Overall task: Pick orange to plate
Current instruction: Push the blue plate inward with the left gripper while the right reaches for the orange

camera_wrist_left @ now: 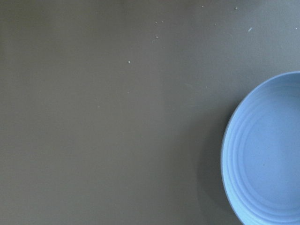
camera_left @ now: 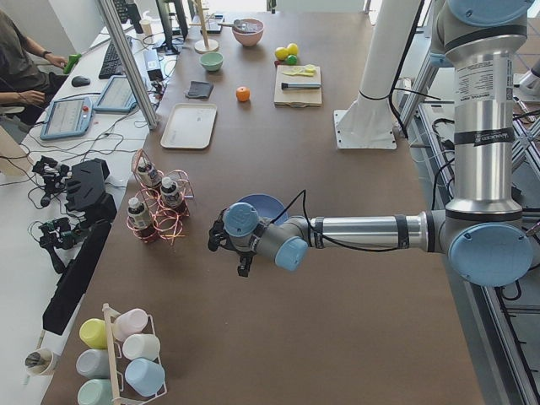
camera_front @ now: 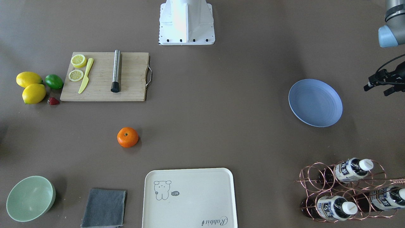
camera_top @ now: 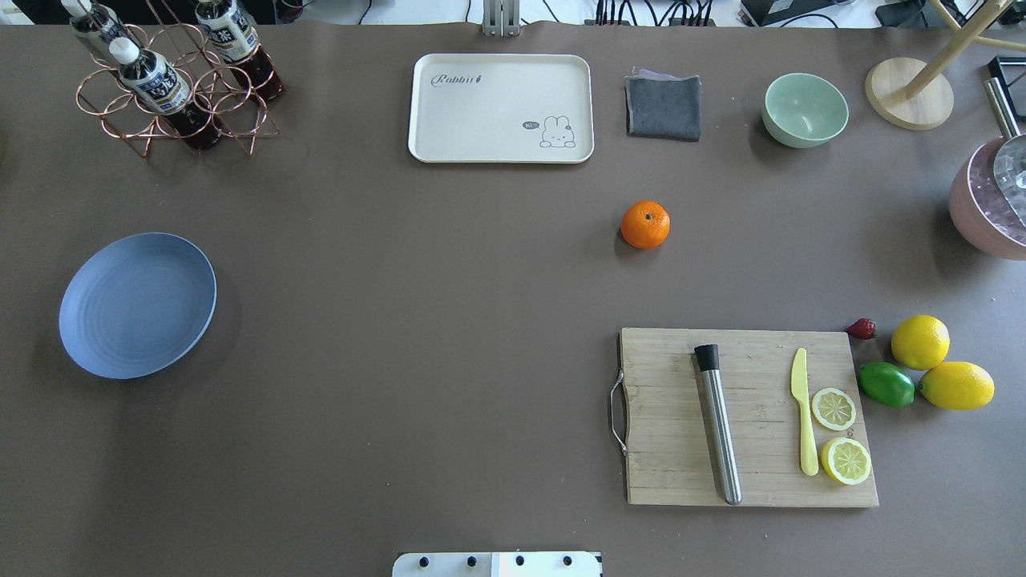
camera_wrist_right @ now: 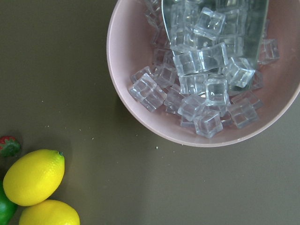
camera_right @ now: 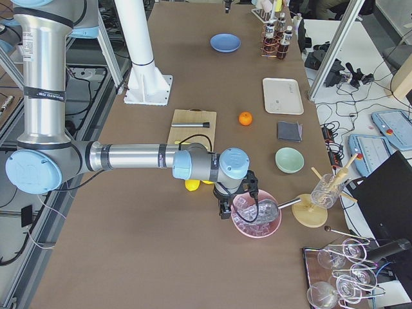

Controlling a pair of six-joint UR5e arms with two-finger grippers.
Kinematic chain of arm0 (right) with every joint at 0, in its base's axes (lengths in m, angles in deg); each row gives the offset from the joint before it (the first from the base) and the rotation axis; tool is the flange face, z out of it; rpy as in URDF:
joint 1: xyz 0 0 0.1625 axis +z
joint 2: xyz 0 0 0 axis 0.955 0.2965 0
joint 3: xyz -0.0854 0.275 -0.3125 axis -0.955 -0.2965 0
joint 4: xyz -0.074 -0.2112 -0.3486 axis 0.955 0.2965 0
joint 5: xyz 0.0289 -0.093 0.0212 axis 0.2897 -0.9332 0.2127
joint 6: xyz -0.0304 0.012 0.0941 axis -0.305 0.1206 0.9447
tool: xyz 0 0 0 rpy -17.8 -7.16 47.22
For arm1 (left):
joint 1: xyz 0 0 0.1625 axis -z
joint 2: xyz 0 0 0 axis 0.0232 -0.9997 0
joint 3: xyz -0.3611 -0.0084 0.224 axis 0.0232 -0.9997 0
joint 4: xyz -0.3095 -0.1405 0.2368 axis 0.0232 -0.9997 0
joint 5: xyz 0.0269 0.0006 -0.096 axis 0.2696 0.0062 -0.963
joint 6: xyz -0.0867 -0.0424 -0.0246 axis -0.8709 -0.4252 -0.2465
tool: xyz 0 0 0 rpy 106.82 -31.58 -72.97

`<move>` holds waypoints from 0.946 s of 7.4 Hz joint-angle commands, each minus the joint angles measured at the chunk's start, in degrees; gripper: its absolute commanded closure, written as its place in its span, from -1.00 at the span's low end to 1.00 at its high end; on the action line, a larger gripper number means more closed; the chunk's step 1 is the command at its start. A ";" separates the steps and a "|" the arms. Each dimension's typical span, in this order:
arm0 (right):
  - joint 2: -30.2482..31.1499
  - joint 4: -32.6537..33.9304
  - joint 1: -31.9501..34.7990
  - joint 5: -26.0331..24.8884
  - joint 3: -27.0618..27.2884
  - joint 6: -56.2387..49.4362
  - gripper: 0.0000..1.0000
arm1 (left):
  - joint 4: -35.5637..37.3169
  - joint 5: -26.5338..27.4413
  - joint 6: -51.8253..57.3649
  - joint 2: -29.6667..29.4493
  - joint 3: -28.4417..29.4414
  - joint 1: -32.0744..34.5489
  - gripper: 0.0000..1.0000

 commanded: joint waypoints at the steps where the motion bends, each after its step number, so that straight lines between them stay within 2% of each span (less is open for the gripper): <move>1: 0.27 -0.44 -0.43 1.73 0.03 0.02 -1.00 | -15.57 6.24 -13.88 -2.81 6.69 -9.49 -0.94; 2: 0.28 -0.45 -0.52 2.44 0.12 -0.06 -1.00 | -16.76 7.08 -15.58 -3.51 7.06 -11.71 -0.76; 4: 0.36 -0.45 -1.04 2.36 0.12 0.02 -1.00 | -17.03 7.17 -19.44 -4.47 6.98 -13.04 -0.14; 5: 0.36 -0.53 -1.05 2.36 0.30 0.02 -1.00 | -17.03 7.09 -19.29 -4.48 6.80 -13.14 0.97; 7: 0.10 -0.53 -1.48 2.10 0.38 -0.15 -1.00 | -17.03 6.56 -19.11 -4.48 6.54 -13.14 1.00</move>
